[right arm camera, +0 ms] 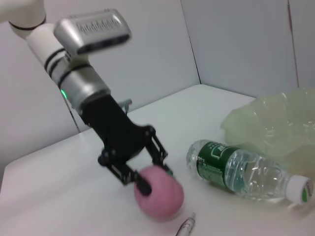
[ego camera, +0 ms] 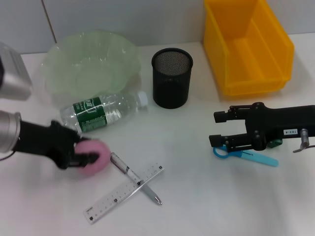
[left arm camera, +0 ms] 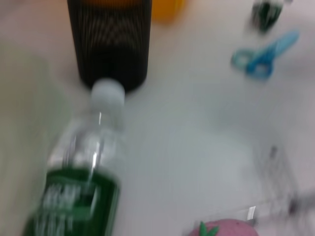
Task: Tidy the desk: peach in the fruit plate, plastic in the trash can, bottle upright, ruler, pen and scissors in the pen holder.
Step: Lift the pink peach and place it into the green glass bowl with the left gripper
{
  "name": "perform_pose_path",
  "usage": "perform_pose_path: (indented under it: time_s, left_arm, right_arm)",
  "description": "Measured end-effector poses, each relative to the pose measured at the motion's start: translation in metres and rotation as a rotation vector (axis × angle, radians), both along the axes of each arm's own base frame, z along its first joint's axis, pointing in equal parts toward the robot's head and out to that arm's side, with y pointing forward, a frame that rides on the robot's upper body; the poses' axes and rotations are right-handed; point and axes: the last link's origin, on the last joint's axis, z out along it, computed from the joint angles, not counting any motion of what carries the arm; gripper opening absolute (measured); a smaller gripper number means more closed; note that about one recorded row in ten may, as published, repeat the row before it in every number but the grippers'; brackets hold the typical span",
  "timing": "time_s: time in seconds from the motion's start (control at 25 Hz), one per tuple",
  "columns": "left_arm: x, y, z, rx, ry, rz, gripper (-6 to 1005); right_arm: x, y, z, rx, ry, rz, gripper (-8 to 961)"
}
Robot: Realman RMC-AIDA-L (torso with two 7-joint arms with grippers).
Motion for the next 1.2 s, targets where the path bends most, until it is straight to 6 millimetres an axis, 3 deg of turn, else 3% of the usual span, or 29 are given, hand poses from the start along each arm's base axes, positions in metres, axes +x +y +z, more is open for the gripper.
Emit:
perform_pose_path:
  time_s: [0.12, 0.28, 0.52, 0.72, 0.92, 1.08, 1.2]
  left_arm:
    - [0.013, 0.003, 0.015, 0.063, -0.147, -0.016, 445]
    - [0.033, 0.011, 0.034, 0.170, -0.423, -0.029, 399]
    - [0.021, 0.043, 0.027, 0.418, -0.590, 0.080, 362]
    - [0.003, 0.078, 0.006, 0.625, -0.512, 0.188, 338]
    - [-0.005, 0.094, -0.014, 0.712, -0.358, 0.235, 298]
    - [-0.005, 0.096, -0.025, 0.711, -0.306, 0.238, 253]
    - [-0.005, 0.095, -0.028, 0.706, -0.306, 0.264, 277]
  right_arm:
    - [0.001, 0.000, 0.001, 0.001, -0.001, -0.002, 726]
    - [0.001, -0.001, 0.001, 0.002, -0.002, -0.003, 725]
    - [0.001, -0.001, 0.001, 0.000, -0.002, 0.002, 723]
    - [0.000, -0.001, 0.002, -0.001, -0.001, 0.008, 721]
    - [-0.002, 0.000, -0.001, -0.006, 0.000, 0.018, 719]
    - [-0.003, 0.000, -0.001, -0.007, 0.000, 0.020, 718]
    - [-0.003, 0.000, -0.001, -0.005, 0.001, 0.020, 717]
